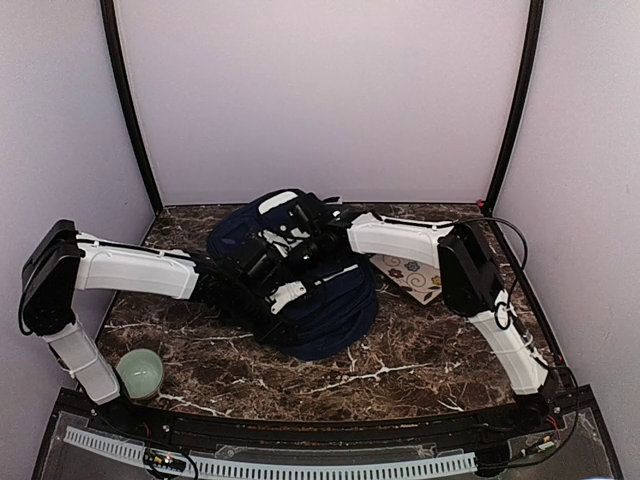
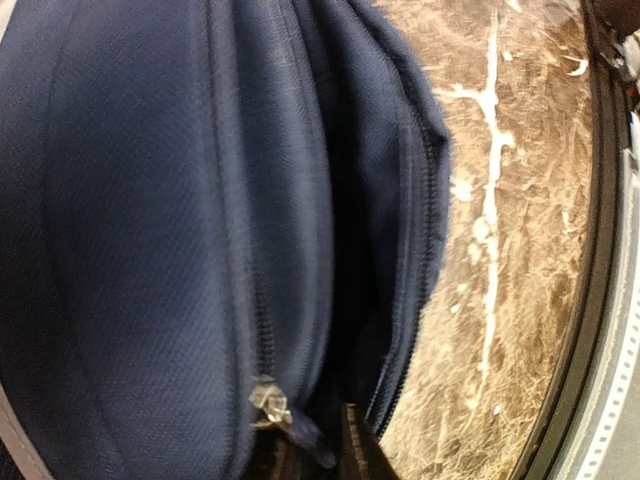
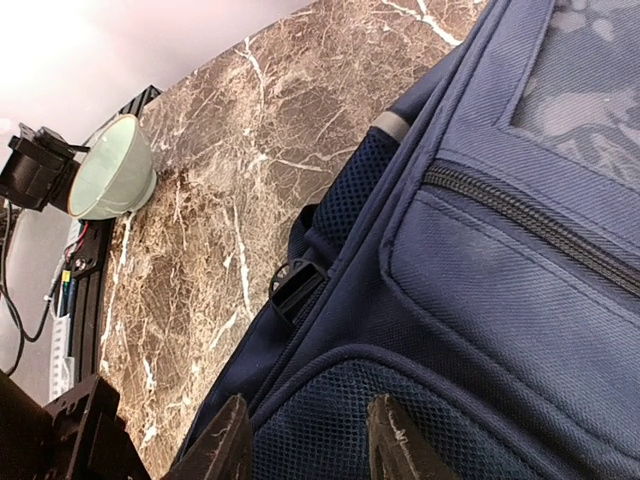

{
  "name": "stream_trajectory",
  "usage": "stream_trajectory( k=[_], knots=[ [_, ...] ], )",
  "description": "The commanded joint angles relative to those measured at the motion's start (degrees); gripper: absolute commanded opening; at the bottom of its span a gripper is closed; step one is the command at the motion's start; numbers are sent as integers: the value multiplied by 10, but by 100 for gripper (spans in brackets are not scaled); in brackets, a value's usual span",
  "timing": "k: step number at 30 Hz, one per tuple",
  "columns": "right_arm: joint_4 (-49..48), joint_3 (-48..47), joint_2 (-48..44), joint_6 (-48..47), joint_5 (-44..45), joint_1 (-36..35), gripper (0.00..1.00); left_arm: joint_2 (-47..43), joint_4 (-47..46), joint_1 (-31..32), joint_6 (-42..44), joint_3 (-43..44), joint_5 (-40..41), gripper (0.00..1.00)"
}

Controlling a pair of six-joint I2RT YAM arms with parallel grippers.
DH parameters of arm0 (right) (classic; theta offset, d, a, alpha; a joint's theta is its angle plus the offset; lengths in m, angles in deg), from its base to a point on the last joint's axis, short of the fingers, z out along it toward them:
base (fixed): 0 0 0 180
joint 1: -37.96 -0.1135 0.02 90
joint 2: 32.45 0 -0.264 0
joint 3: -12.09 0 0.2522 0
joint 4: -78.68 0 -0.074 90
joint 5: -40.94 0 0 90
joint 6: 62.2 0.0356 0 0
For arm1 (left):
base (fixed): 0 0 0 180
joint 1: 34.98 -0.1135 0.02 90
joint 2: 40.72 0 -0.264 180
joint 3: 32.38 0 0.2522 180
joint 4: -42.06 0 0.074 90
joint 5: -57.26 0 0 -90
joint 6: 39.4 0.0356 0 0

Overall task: Pack the student bag
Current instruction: Zip the upper front pocket of the bag in the student bag, then grab the upper front pocket of the student bag.

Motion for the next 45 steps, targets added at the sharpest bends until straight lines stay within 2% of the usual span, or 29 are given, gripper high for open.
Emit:
stream_trajectory(
  k=[1, 8, 15, 20, 25, 30, 36, 45],
  knots=[
    [36, 28, -27, 4, 18, 34, 41, -18, -33, 15, 2, 18, -38, 23],
    [27, 130, -174, -13, 66, 74, 42, -104, -38, 15, 16, -12, -31, 38],
    [9, 314, -330, -15, 106, 89, 41, -188, -16, 14, 39, -75, 65, 41],
    [14, 402, -373, -22, 102, 59, 40, -232, -42, 10, 57, -116, 124, 42],
    [2, 436, -370, -28, 127, 7, 39, -251, -75, 1, 42, -149, 159, 46],
    [-4, 410, -332, -18, 152, -35, 37, -237, -87, -4, 11, -155, 156, 45],
    [18, 359, -276, 4, 152, -54, 36, -238, -104, -4, -4, -166, 161, 45],
    [18, 358, -263, 39, 172, -72, 39, -258, -132, -5, -22, -198, 138, 44]
  ],
)
